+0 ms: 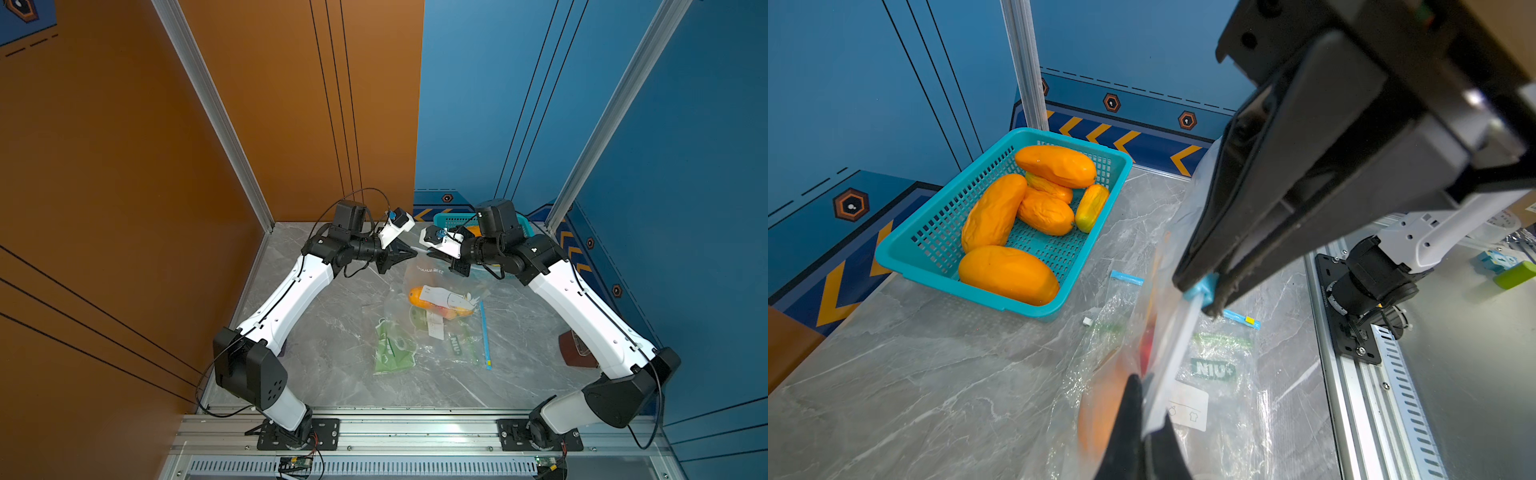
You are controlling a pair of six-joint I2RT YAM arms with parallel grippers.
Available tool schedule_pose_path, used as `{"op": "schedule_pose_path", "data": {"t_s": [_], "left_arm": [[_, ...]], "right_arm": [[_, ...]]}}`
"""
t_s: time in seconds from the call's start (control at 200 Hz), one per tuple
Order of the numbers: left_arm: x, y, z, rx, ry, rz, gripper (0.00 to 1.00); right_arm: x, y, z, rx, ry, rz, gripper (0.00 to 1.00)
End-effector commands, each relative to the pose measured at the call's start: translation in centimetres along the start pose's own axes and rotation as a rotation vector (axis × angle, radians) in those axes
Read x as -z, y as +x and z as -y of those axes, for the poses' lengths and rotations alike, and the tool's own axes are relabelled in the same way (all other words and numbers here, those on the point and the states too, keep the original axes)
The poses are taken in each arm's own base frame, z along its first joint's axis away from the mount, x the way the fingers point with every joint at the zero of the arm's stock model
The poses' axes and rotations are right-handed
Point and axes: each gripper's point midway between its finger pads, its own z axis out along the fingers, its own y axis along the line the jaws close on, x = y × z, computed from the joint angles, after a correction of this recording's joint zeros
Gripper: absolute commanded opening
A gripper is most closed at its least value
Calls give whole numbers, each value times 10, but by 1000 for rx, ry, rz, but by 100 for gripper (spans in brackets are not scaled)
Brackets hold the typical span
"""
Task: Place the mango in a zip-top bag and seal the zipper
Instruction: Zip the zipper on the zipper food storage bag.
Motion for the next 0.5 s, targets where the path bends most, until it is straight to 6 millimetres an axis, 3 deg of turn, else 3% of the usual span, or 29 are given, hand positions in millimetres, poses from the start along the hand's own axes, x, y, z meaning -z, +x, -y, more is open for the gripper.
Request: {"op": "schedule_pose_path", "data": {"t_s": [0.0,0.495], "left_arm": [[24,-6,-22,13,-108,11,0],[32,-8,-34,39,-179,7,0]], "right_arm": [[25,33,4,-44,52,-109,0],[78,94,21,-192,188,-172,0]]}}
